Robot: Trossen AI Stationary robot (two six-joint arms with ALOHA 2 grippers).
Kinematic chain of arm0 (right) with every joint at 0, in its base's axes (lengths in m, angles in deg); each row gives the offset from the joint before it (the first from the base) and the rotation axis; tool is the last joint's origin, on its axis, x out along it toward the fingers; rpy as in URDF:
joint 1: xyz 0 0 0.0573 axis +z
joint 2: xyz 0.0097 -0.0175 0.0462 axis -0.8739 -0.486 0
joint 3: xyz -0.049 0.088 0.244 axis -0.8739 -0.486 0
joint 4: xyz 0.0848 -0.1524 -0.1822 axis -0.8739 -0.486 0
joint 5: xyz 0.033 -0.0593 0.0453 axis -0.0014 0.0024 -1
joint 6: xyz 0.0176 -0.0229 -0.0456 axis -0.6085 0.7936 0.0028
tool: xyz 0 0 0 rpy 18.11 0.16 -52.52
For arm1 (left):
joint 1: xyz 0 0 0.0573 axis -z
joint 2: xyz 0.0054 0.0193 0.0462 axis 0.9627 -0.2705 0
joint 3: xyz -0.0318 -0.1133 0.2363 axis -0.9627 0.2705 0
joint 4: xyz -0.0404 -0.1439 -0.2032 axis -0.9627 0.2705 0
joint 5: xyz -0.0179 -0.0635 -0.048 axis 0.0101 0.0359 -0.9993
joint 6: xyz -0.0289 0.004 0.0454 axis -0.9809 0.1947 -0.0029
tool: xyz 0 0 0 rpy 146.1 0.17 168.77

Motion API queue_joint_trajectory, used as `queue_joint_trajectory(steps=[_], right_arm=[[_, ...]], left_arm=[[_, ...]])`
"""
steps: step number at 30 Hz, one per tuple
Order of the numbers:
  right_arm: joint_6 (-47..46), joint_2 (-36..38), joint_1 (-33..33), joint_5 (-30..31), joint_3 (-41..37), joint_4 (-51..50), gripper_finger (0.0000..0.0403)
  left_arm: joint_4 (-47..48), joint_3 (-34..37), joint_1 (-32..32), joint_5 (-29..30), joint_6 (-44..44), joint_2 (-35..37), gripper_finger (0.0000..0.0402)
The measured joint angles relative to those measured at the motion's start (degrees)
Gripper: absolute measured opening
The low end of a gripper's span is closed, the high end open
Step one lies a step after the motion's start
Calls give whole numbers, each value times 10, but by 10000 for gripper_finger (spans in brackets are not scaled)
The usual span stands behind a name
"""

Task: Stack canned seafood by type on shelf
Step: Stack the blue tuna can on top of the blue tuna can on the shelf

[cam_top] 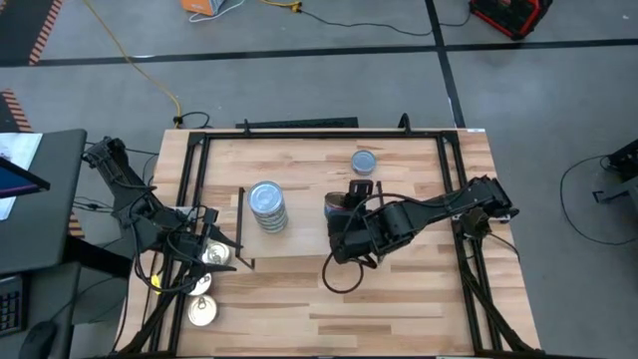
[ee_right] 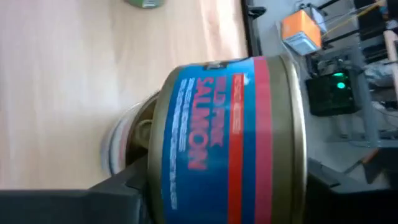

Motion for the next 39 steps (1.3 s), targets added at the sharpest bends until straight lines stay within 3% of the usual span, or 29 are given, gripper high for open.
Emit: queue_joint_trajectory(steps=[5, 14, 29, 36, 39], right_arm=[[-19, 1, -13, -61, 1, -1, 292], [2, 1, -13, -62, 1, 1, 335], [4, 8, -9, -42, -1, 6, 285], [56, 8, 1, 51, -1, 0, 227], [101, 8, 7, 60, -1, 11, 207]], left_arm=[[1, 0, 0, 0, -1, 0, 210], [2, 0, 0, 0, 0, 0, 210], [4, 0, 0, 0, -1, 0, 210], [4, 0, 0, 0, 0, 0, 210], [4, 0, 0, 0, 0, 0, 210]])
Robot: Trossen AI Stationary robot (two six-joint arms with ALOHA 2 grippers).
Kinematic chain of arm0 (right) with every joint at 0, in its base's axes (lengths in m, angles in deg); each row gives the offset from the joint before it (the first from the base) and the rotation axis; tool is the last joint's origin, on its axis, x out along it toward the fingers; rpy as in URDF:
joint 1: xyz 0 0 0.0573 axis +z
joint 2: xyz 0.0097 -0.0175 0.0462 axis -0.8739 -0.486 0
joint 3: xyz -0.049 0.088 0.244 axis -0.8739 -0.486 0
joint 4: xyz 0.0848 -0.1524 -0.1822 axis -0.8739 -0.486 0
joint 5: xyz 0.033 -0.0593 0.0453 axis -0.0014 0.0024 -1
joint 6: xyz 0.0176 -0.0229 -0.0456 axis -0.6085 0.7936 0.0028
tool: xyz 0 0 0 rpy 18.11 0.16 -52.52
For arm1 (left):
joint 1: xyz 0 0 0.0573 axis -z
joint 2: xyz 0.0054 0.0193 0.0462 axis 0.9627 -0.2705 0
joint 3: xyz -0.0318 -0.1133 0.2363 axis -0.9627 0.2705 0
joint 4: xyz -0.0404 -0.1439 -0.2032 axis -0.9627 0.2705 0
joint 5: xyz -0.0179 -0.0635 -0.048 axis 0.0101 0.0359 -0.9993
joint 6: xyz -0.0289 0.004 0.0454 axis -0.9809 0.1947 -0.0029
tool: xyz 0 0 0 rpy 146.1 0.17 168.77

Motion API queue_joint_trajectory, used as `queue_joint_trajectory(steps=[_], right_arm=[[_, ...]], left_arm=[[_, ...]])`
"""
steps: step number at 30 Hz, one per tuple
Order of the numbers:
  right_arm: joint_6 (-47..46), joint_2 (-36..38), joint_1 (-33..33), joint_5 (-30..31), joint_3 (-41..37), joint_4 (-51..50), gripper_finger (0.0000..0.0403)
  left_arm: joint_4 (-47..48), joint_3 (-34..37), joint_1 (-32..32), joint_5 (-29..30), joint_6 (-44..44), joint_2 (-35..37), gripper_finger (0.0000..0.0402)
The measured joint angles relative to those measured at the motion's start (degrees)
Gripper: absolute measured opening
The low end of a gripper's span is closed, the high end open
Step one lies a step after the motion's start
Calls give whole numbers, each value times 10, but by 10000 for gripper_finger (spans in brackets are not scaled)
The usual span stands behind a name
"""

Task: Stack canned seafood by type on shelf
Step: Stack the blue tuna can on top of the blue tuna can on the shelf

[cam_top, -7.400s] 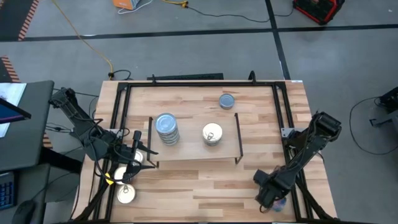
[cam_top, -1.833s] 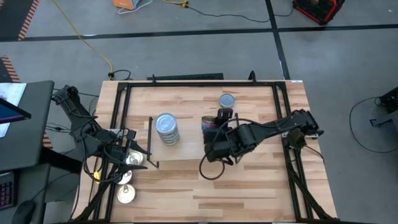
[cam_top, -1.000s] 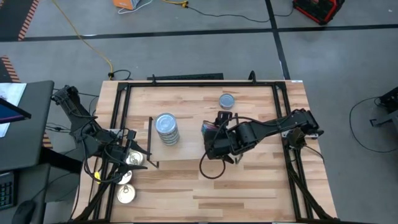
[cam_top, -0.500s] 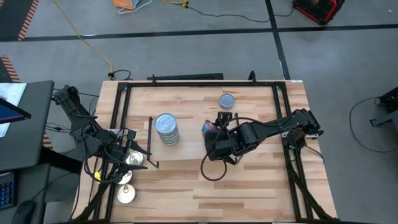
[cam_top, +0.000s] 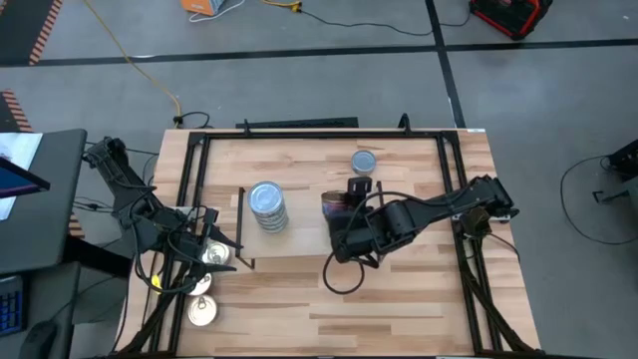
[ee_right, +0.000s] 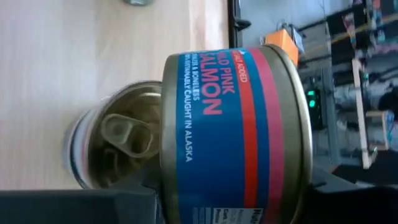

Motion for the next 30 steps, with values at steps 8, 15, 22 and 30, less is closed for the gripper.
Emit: queue_joint_trajectory(steps=[8, 15, 22, 30], right_arm=[[17, 0, 7, -9, 0, -11, 230], [50, 0, 8, 10, 0, -15, 225], [58, -14, 8, 16, 0, -15, 228], [-1, -15, 11, -31, 0, -29, 300]], left_arm=[[0, 0, 0, 0, 0, 0, 210], [0, 0, 0, 0, 0, 0, 210], [1, 0, 0, 0, 0, 0, 210], [4, 0, 0, 0, -1, 0, 210]])
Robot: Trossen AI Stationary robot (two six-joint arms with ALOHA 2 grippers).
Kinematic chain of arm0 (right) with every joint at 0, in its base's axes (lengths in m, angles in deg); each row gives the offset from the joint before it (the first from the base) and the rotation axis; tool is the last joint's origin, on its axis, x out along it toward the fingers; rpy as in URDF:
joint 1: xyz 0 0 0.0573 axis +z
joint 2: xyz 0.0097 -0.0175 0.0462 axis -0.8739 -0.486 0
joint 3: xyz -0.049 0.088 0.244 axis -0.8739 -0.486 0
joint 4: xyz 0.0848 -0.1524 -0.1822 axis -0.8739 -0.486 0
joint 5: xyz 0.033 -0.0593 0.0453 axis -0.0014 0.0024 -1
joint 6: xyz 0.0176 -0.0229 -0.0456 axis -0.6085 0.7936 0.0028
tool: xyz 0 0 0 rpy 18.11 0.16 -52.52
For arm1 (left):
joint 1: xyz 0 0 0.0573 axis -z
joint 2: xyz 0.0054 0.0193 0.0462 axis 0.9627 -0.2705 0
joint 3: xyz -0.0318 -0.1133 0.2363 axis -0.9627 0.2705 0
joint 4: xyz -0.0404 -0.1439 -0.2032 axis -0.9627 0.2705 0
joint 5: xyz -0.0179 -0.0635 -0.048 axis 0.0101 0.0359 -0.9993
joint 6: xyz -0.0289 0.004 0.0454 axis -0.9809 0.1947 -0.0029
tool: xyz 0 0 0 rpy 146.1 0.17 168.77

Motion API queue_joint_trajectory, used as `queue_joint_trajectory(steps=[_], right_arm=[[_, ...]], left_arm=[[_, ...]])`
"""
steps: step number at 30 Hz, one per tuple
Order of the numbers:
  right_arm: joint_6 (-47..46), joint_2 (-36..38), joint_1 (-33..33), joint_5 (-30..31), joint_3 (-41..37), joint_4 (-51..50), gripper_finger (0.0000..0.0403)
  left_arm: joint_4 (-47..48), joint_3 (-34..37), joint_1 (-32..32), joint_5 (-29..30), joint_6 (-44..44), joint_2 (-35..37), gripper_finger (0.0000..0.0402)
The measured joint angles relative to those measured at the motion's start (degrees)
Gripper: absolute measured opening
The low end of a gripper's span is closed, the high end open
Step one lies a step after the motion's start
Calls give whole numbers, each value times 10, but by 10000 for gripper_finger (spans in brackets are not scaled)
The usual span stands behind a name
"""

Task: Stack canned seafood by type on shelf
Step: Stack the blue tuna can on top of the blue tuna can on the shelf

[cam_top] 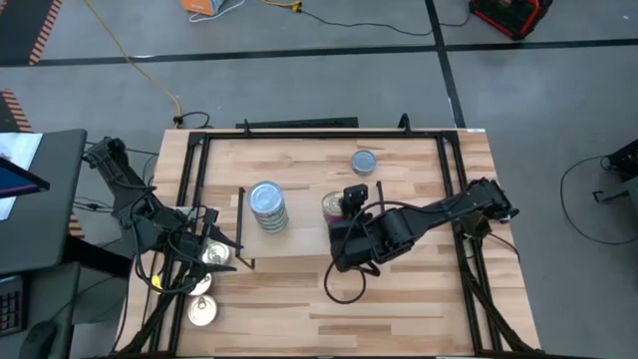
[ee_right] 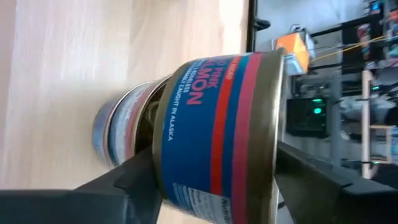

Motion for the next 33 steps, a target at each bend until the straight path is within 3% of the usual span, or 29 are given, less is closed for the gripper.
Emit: queue_joint_trajectory(steps=[10, 24, 33], right_arm=[[-47, 2, -1, -15, 14, -38, 354], [-52, 1, 30, -14, 76, -51, 359], [-249, 21, 41, 5, 126, -137, 359]], left_arm=[[0, 0, 0, 0, 0, 0, 210], [6, 0, 0, 0, -5, 0, 210], [6, 0, 0, -10, -12, 0, 210]])
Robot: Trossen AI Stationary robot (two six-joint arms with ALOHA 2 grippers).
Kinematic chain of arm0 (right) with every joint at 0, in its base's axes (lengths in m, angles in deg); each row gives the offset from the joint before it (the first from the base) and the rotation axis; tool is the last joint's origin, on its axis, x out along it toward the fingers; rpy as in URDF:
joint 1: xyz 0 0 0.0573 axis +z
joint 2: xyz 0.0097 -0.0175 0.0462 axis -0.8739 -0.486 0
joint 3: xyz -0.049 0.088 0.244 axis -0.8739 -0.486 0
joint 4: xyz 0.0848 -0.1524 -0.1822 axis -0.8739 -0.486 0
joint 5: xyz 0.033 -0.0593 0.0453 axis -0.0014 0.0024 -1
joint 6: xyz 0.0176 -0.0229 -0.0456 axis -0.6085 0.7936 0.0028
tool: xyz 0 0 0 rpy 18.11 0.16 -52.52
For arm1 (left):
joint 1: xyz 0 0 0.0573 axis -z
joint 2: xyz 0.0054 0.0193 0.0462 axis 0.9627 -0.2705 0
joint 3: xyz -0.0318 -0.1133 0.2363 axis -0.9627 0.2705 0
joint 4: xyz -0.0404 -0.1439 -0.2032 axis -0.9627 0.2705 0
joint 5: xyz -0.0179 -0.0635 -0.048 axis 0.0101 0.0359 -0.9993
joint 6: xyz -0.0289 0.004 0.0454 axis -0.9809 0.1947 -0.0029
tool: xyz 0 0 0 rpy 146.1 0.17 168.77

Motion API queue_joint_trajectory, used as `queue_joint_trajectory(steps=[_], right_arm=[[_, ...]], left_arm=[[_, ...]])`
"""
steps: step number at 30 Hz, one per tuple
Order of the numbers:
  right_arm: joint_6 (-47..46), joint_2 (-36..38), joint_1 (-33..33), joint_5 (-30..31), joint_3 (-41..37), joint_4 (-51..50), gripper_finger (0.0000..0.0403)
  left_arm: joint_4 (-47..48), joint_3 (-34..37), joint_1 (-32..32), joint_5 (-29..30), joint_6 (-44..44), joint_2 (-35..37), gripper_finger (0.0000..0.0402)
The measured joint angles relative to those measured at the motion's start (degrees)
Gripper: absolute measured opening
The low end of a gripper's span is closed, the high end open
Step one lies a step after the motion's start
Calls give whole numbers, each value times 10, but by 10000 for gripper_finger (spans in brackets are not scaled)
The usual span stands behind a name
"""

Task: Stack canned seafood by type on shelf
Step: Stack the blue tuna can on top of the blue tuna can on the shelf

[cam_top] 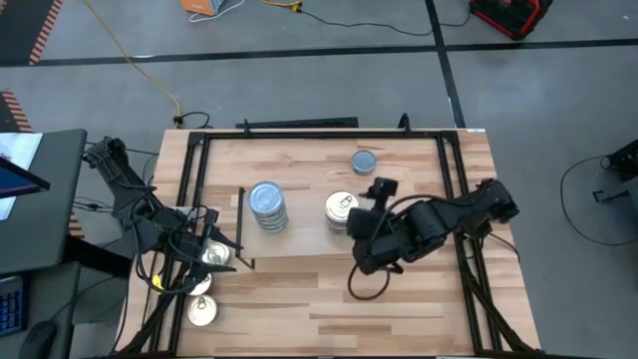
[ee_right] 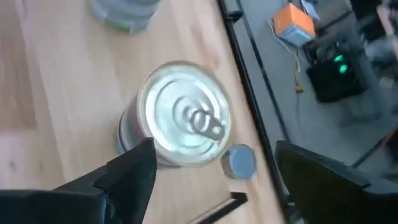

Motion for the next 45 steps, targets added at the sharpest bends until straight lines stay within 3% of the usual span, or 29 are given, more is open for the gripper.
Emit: queue_joint_trajectory(steps=[6, 15, 21, 26, 29, 35, 40, 45], right_arm=[[-101, 49, 8, -97, -29, 1, 353], [-201, 70, 82, -111, -138, 75, 335], [-179, 68, 129, -111, -239, 256, 327], [-94, 65, 147, -111, -303, 456, 327], [-34, 62, 145, -106, -350, 560, 327], [40, 61, 141, -31, -473, 747, 327], [79, 61, 114, -70, -573, 964, 327], [105, 61, 81, -102, -628, 1077, 327]], left_arm=[[13, 0, 0, -66, -15, 0, 210], [12, 0, 0, -105, -3, 0, 210], [0, 0, 0, -105, 5, 0, 210], [0, 0, 0, -121, 28, -1, 210], [0, 0, 0, -157, 49, -8, 210], [-17, 0, 0, -295, 84, -38, 210], [-26, 0, 0, -273, 81, -48, 210], [-29, 0, 0, -206, 6, -47, 210]])
